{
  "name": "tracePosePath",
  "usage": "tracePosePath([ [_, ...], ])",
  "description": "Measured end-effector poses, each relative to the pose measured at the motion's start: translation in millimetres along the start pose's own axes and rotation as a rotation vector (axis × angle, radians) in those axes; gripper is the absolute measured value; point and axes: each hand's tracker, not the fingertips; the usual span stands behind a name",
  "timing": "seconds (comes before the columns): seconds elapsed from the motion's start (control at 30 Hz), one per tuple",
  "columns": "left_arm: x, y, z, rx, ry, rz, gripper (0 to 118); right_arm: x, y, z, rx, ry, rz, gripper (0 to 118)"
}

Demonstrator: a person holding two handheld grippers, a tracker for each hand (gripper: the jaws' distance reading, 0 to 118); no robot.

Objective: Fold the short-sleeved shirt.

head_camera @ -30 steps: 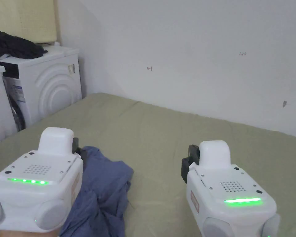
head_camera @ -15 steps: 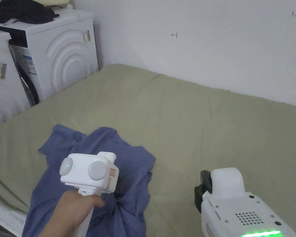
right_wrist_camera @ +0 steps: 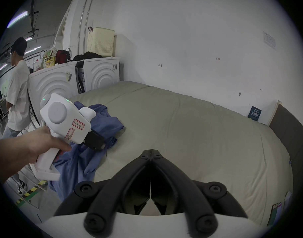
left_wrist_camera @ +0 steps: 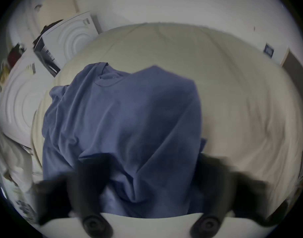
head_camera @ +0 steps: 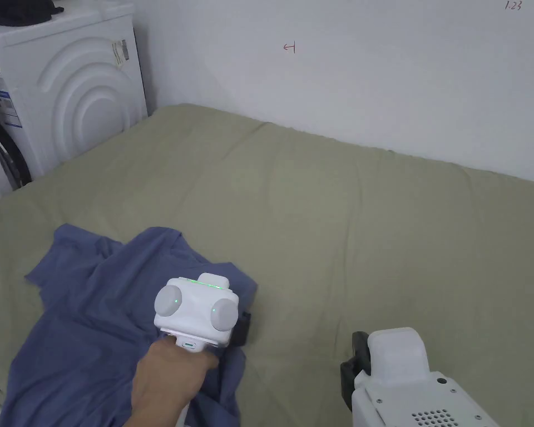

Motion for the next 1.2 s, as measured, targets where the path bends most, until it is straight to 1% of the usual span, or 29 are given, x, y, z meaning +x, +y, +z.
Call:
tracePosePath([
  [0.03, -3, 1, -3, -0.022, -0.031, 0.008, 6, 1, -1, 2, -0.004, -0.002, 0.004, 1],
  [0.07, -9, 0, -5, -0.030, -0.118, 0.075, 6, 1, -2, 4, -0.005, 0.000, 0.006, 1],
  [0.1, -19, -1, -3, -0.009, -0.134, 0.178, 6, 2, -3, 6, -0.005, -0.002, 0.005, 1],
  [0.13, -21, -2, -5, -0.015, -0.159, 0.159, 6, 4, -3, 9, -0.003, -0.004, 0.002, 1],
  [0.2, -20, -4, -7, -0.015, -0.126, 0.084, 6, 8, -5, 12, 0.001, -0.004, -0.014, 1],
  [0.27, -23, -4, -3, -0.001, -0.156, 0.124, 6, 12, -7, 14, -0.004, -0.007, -0.021, 1],
  [0.33, -29, -2, 2, 0.029, -0.236, 0.193, 6, 18, -8, 19, -0.003, -0.015, -0.027, 1],
  [0.4, -27, 2, 13, 0.065, -0.260, 0.229, 6, 25, -10, 26, 0.004, -0.022, -0.043, 1],
  [0.5, -13, 12, 28, 0.091, -0.321, 0.221, 6, 41, -15, 33, 0.009, -0.042, -0.077, 1],
  [0.6, 22, 29, 51, 0.134, -0.333, 0.183, 6, 61, -22, 44, 0.009, -0.069, -0.112, 1],
  [0.7, 65, 44, 67, 0.153, -0.360, 0.145, 6, 86, -35, 61, 0.006, -0.106, -0.143, 1],
  [0.8, 121, 56, 87, 0.185, -0.436, 0.097, 6, 118, -50, 81, 0.000, -0.151, -0.170, 1],
  [0.87, 166, 64, 104, 0.209, -0.496, 0.059, 6, 143, -60, 96, -0.004, -0.202, -0.188, 1],
  [0.97, 245, 79, 140, 0.260, -0.572, -0.026, 6, 184, -74, 122, 0.001, -0.270, -0.235, 1],
  [1.07, 328, 94, 183, 0.306, -0.676, -0.099, 6, 223, -91, 152, -0.003, -0.358, -0.258, 1],
  [1.2, 428, 102, 233, 0.350, -0.775, -0.213, 6, 268, -116, 183, -0.023, -0.438, -0.310, 1],
])
